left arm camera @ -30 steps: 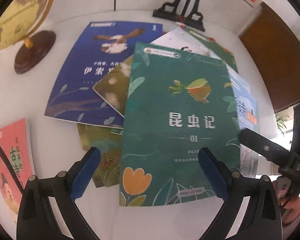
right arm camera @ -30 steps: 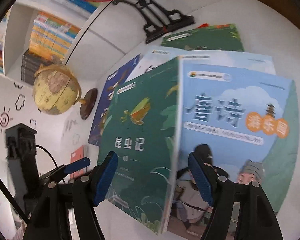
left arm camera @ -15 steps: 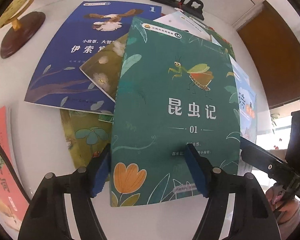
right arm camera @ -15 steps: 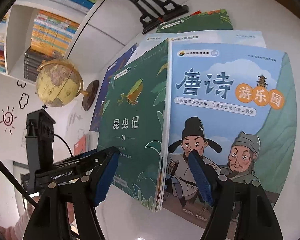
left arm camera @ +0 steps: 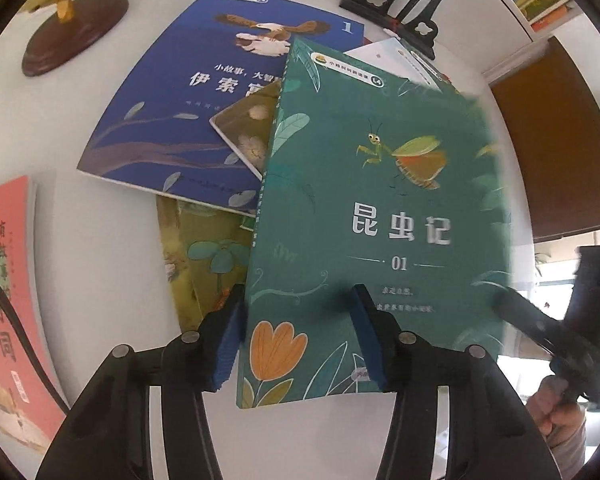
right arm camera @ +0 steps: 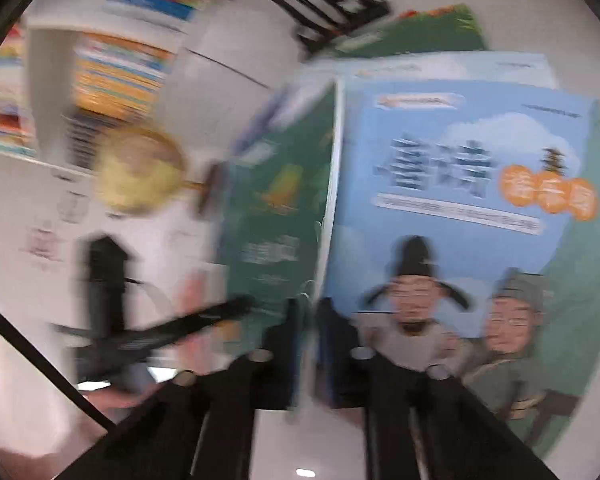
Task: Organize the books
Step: 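Lift the green book with both grippers and carry it toward the globe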
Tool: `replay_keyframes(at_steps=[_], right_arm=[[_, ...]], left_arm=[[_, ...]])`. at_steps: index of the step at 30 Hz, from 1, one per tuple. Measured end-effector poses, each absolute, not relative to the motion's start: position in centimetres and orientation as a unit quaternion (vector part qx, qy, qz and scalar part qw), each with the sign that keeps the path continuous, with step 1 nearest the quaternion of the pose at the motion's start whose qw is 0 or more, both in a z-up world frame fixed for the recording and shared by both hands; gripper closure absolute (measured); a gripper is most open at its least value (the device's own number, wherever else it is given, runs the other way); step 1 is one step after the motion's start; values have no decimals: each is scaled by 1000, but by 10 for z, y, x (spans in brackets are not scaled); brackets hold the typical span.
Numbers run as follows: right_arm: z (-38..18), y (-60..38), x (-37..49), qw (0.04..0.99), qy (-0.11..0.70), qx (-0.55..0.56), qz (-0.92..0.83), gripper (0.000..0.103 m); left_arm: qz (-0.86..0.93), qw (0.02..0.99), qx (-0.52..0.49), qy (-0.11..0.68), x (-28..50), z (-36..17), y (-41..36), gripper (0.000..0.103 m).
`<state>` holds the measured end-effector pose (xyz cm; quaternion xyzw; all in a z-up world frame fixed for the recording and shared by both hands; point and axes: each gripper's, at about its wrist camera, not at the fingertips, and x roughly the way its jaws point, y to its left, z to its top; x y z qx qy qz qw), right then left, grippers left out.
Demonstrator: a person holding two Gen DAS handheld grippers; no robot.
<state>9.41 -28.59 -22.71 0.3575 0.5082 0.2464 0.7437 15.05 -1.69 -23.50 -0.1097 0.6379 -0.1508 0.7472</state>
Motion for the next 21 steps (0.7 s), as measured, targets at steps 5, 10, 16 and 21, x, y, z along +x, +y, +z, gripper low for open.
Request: replay_keyframes(at_steps=[5,10,16,21], right_arm=[[-211,-261,98,771,512,280,255,95],[-227,-266,102,762,525,297,236,95],[-236,-261,110,758,537,290,230,93],[-213,-255,104,787,508,248,247,95]], left_arm=[[-131,754,-104,635,151,-234,-12,55],[-125,761,-84,631,151,-228,-11,60],[-119,771,-56,623,155,-218,-10,77],[-127,781,-43,610,154,-206,-11,85]])
